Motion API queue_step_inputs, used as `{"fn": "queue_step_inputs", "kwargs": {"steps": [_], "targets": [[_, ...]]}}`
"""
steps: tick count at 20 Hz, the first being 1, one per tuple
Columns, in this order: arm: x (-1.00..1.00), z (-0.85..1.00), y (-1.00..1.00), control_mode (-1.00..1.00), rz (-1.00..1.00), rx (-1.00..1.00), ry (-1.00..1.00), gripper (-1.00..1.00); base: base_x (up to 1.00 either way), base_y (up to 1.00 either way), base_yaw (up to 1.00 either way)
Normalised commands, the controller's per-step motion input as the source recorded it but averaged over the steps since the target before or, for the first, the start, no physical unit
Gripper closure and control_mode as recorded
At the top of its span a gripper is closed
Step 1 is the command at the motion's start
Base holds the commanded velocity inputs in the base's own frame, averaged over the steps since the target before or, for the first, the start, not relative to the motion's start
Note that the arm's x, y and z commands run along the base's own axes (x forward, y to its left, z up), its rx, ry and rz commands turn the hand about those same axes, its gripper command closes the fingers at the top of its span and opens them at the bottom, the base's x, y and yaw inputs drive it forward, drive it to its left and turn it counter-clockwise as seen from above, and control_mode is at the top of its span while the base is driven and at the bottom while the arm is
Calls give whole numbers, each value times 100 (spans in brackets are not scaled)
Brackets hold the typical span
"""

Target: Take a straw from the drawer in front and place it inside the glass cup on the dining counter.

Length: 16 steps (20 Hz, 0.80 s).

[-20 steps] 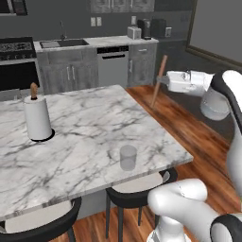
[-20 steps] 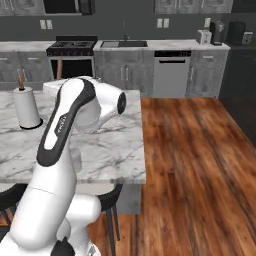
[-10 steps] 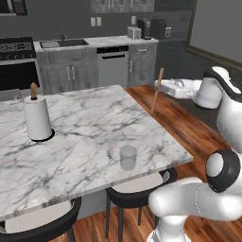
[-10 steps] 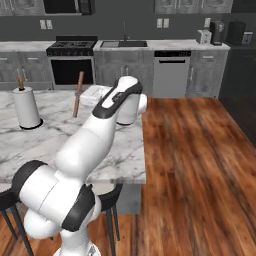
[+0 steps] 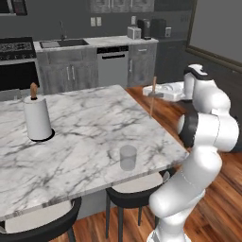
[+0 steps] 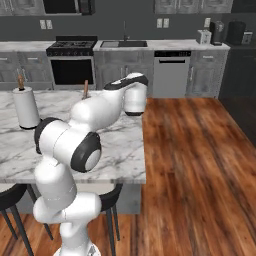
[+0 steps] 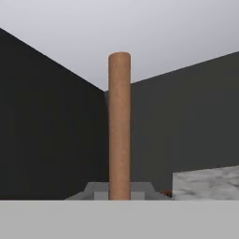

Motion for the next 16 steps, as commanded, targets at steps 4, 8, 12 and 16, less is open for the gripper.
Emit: {"fn": "queue_step_inputs", "kwargs": {"steps": [4, 8, 12, 16], "targets": [[0, -31, 9, -100, 29, 0, 0, 100, 0, 0, 0], [-5, -31, 29, -100, 25, 0, 0, 100, 0, 0, 0], [-20, -32, 39, -100, 21, 0, 0, 100, 0, 0, 0], [-21, -25, 36, -100, 11, 2, 0, 100, 0, 0, 0]]}}
